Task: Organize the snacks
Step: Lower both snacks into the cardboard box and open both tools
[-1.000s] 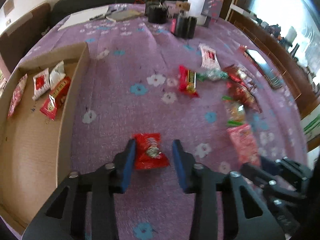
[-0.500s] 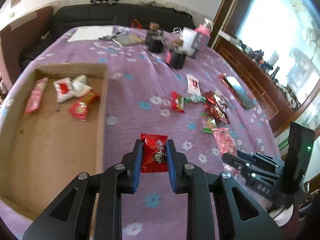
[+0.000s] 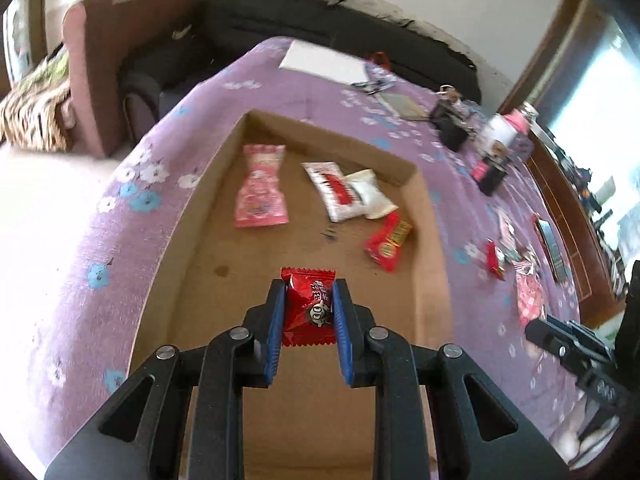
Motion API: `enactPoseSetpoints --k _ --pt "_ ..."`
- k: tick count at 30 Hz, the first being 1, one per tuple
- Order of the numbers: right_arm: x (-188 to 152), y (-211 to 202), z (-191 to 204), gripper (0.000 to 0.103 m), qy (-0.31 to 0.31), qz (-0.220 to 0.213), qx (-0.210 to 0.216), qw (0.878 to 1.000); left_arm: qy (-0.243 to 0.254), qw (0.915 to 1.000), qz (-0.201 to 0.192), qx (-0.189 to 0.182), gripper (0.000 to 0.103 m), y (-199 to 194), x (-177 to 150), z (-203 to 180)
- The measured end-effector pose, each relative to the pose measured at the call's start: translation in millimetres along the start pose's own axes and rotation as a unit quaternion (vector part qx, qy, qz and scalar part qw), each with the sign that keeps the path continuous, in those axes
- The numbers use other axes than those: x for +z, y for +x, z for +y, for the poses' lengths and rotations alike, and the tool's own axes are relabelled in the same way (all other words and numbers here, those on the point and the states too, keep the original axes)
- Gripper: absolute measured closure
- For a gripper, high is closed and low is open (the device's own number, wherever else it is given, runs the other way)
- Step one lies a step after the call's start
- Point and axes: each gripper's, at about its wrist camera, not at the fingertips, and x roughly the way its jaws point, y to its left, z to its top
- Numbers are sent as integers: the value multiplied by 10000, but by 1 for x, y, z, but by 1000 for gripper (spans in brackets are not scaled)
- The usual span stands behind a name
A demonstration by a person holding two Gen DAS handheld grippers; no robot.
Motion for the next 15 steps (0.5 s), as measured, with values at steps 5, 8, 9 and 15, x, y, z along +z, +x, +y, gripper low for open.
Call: enactPoseSetpoints --k 5,8,9,15 --pt "24 59 52 79 -382 383 166 9984 -143 9993 346 97 83 33 11 11" --pt "33 92 72 79 -565 584 100 9966 -208 9986 436 200 83 44 16 17" --pt "36 104 77 79 -578 662 102 9961 -224 9984 441 261 82 46 17 18" --pt "46 147 83 79 -544 912 23 9943 -355 9981 408 301 80 46 23 27"
